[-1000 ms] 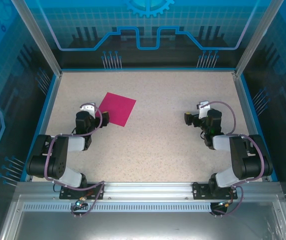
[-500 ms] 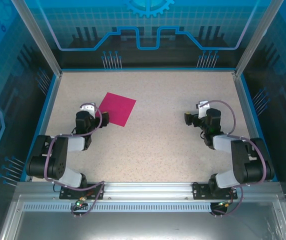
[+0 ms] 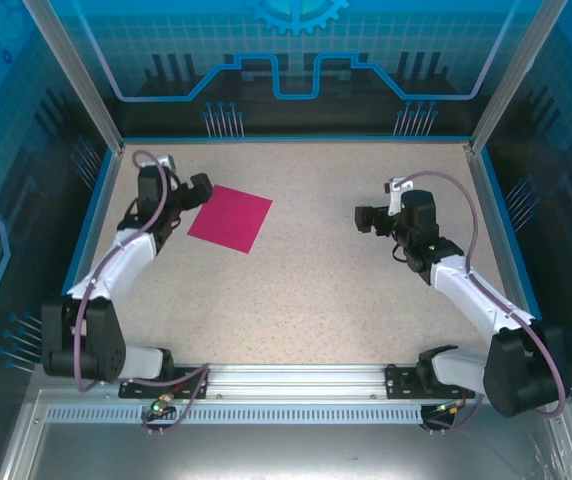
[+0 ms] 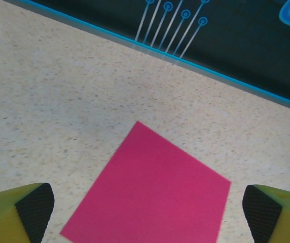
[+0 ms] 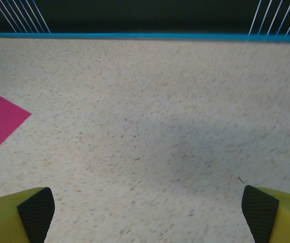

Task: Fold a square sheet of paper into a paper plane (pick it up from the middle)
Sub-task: Move the square sheet of paper to the center of the table.

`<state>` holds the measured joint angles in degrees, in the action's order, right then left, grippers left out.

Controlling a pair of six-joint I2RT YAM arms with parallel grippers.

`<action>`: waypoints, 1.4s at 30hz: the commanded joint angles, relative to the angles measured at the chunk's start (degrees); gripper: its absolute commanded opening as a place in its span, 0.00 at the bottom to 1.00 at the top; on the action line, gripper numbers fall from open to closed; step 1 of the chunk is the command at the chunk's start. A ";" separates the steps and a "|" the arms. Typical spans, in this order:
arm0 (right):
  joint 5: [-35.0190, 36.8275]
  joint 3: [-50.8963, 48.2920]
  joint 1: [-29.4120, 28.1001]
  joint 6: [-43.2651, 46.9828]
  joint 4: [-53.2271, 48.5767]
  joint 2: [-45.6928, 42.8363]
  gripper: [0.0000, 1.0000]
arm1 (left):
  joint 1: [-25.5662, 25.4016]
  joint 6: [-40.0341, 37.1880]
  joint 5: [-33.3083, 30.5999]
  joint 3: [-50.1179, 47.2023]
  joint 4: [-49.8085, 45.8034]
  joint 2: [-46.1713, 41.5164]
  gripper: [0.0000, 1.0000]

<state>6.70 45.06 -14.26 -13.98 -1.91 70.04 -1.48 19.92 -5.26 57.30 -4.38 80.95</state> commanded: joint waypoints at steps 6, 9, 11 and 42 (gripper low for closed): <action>-10.48 10.38 -2.40 -16.04 -14.07 11.26 0.99 | -5.71 8.99 9.88 14.70 -17.25 19.04 0.99; -11.10 11.91 -4.23 -18.62 -13.49 14.27 0.99 | -6.25 10.84 9.90 18.15 -18.33 24.63 0.99; -11.39 13.17 -5.69 -19.28 -13.41 16.45 0.99 | -6.49 10.93 9.72 21.42 -20.54 28.08 0.99; -7.15 16.58 -10.13 -24.49 -20.73 21.61 0.99 | -25.12 38.29 30.67 1.21 -11.73 29.00 0.99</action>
<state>-1.78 62.83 -23.20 -36.67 -20.43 93.43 -22.46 49.10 17.63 63.44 -14.09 107.02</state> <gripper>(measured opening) 0.992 0.987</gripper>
